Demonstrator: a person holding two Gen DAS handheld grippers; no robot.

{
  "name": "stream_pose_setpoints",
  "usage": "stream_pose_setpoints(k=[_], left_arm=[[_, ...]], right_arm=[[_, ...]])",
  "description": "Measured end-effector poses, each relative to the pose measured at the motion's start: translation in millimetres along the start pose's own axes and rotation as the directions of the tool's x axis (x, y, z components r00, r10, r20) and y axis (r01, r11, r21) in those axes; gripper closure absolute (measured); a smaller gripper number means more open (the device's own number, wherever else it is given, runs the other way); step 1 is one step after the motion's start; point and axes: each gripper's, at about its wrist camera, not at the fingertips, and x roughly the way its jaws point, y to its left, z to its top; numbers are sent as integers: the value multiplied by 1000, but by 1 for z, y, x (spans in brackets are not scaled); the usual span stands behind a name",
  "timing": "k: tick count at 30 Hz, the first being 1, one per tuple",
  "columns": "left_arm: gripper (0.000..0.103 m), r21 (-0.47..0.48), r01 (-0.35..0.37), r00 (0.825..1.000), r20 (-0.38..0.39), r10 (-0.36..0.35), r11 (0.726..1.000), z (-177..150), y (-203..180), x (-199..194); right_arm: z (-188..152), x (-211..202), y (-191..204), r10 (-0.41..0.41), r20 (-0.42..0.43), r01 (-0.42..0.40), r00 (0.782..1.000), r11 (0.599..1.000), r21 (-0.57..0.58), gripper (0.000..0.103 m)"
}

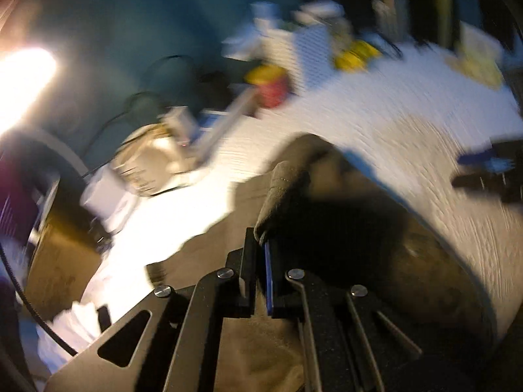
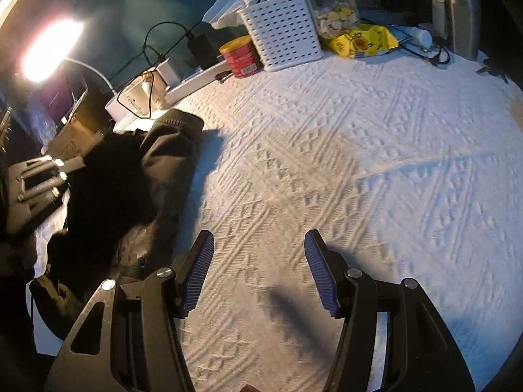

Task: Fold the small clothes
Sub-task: 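Grasp the other side of the shirt with the left gripper and lift it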

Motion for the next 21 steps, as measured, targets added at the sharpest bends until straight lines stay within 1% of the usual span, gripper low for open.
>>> stream_pose_setpoints(k=[2, 5, 6, 8, 10, 14, 21], left_arm=[[100, -90, -29, 999, 21, 31, 996, -8, 26, 0], [100, -177, -45, 999, 17, 48, 983, -20, 54, 7], [100, -205, -39, 999, 20, 44, 978, -24, 63, 10], [100, -281, 1, 1000, 7, 1, 960, -36, 81, 24], [100, -326, 30, 999, -7, -35, 945, -45, 92, 37], [100, -391, 63, 997, -11, -73, 918, -59, 99, 50], [100, -470, 105, 994, 35, -100, 877, -69, 117, 35]], right_arm=[[2, 3, 8, 5, 2, -5, 1000, 1000, -12, 42], [5, 7, 22, 24, 8, -23, 1000, 999, -37, 42], [6, 9, 26, 26, 6, -26, 1000, 999, -43, 42], [7, 15, 35, 32, 0, -32, 999, 998, -59, 42], [8, 22, 46, 41, -13, -42, 999, 996, -78, 42], [7, 30, 67, 52, -29, -56, 998, 991, -119, 42], [3, 38, 93, 60, -53, -68, 997, 985, -157, 42]])
